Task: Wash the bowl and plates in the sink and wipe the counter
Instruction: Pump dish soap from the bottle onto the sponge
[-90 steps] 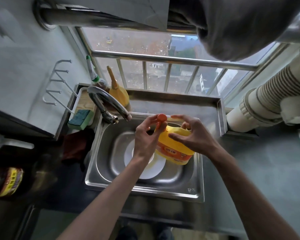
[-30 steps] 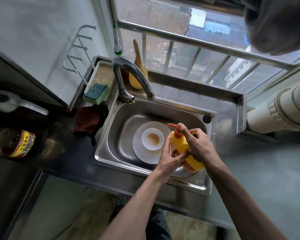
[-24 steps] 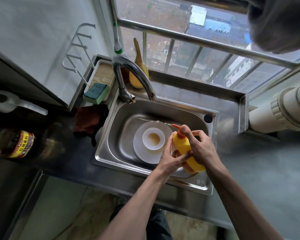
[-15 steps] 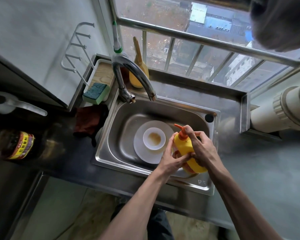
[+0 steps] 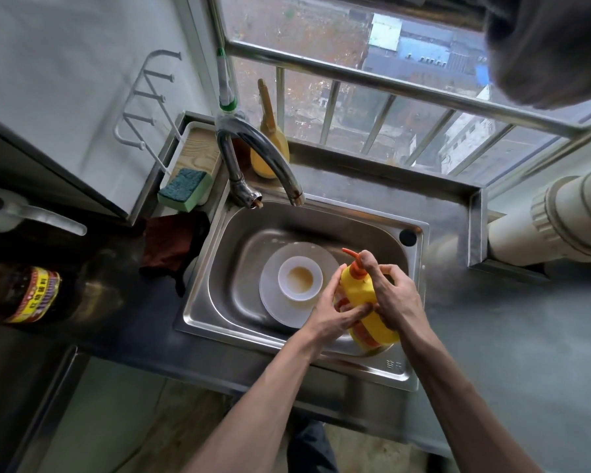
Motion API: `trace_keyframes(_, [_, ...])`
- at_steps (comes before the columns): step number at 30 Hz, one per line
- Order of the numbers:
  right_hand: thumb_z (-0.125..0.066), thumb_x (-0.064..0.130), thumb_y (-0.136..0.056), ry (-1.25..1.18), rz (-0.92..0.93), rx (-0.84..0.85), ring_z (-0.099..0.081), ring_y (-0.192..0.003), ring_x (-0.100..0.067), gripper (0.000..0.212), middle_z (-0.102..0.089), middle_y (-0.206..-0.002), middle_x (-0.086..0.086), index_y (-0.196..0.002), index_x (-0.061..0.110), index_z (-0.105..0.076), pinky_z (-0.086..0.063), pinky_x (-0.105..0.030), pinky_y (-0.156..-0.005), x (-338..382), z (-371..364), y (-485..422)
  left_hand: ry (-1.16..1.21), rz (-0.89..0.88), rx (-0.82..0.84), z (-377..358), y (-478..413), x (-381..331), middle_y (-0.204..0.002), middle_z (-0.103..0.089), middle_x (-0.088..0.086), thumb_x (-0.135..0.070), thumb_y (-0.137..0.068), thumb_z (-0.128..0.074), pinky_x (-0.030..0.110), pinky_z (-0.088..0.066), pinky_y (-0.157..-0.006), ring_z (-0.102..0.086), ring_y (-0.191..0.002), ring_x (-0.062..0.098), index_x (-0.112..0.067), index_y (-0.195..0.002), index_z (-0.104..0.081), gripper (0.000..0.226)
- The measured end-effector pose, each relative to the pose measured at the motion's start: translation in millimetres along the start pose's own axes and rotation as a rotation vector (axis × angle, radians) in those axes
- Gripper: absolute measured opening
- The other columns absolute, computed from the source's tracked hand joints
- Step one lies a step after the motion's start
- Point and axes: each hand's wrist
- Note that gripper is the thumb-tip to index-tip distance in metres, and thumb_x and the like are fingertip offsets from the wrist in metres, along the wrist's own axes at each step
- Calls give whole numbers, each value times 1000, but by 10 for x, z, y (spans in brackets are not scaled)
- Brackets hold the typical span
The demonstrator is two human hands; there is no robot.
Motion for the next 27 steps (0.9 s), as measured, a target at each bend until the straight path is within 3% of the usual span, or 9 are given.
trace_keyframes(4, [-38,105,-64,-41,-7,14,-68,-99,-23,89,-66,-107,3,-118,37,-59,-58,-55,-93,-77,0,30,-45,-7,16,-19,22,3,-160,-37,-4,-22,-91,-78,47,-46,-113,-45,-139,17,-39,-162,-15,97])
trace_keyframes(8, [-40,98,-70,-64,-1,-1,-66,-96,-21,89,-65,-108,-1,-124,29,-58,-58,-51,-91,-8,93,100,-71,-72,20,-136,66,-75,-149,-43,-8,-20,-91,-79,38,-53,-106,-54,-130,13,-45,-157,-20,92])
trace_keyframes(10, [-44,94,-79,-63,7,-25,-65,-93,-18,80,-64,-102,3,-122,28,-58,-58,-50,-90,57,189,124,-42,-101,27,-214,82,-161,-150,-45,-4,-26,-86,-83,44,-53,-106,-56,-132,18,-50,-152,-25,91])
trace_keyframes(12, [-43,89,-81,-57,24,-35,-65,-90,-16,77,-63,-99,5,-122,27,-59,-57,-44,-82,143,300,169,-14,-121,31,-297,114,-256,-153,-45,1,-32,-81,-85,52,-51,-108,-55,-136,24,-52,-150,-27,92])
trace_keyframes(16, [-41,86,-79,-30,59,-29,-62,-85,-13,82,-63,-101,0,-130,23,-59,-46,-30,-64,272,483,298,-35,-146,18,-443,222,-400,-153,-44,3,-39,-77,-85,53,-51,-108,-56,-135,24,-47,-155,-22,100])
trace_keyframes(19, [-40,88,-77,29,64,-19,-62,-86,-16,84,-61,-98,2,-130,25,-57,-53,-40,-78,284,576,404,-13,-148,48,-536,331,-443,-151,-48,5,-29,-84,-82,51,-53,-105,-59,-131,23,-40,-155,-21,95])
trace_keyframes(22, [-39,92,-75,67,40,-15,-62,-90,-20,87,-60,-105,-3,-129,27,-56,-55,-51,-93,254,654,518,-1,-139,54,-648,483,-479,-146,-52,4,-10,-94,-73,33,-57,-98,-63,-123,13,-34,-155,-20,84])
trace_keyframes(27, [-38,97,-74,131,30,-28,-67,-100,-26,92,-66,-113,-5,-130,26,-58,-56,-53,-95,147,676,678,16,-86,56,-758,653,-389,-141,-56,-9,-14,-96,-71,32,-58,-96,-64,-122,8,-38,-155,-17,83])
Point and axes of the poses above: each hand's wrist, its own y-axis away from the middle knuckle, its own z-axis out of the back of the hand, x = y × z
